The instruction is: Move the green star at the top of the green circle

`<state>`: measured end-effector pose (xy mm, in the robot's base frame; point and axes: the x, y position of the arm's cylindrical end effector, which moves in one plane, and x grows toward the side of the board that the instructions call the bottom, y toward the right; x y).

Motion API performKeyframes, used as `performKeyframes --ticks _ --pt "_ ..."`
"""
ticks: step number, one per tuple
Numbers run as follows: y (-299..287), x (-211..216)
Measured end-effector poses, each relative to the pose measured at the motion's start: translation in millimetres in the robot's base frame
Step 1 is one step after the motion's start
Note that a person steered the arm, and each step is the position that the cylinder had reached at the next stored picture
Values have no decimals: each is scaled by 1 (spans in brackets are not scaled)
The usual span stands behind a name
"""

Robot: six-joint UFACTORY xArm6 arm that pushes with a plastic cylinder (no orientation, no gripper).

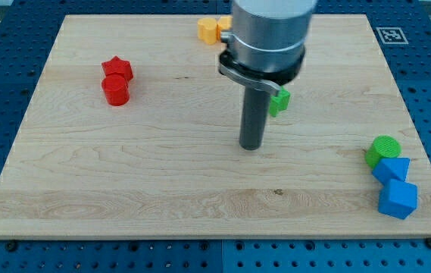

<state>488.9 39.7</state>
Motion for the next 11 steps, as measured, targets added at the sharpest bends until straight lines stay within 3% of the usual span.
performKeyframes --ticks 1,3,7,11 --pt "-22 -39" --pt "-19 -78" --pt "36 -65" --pt "100 -82"
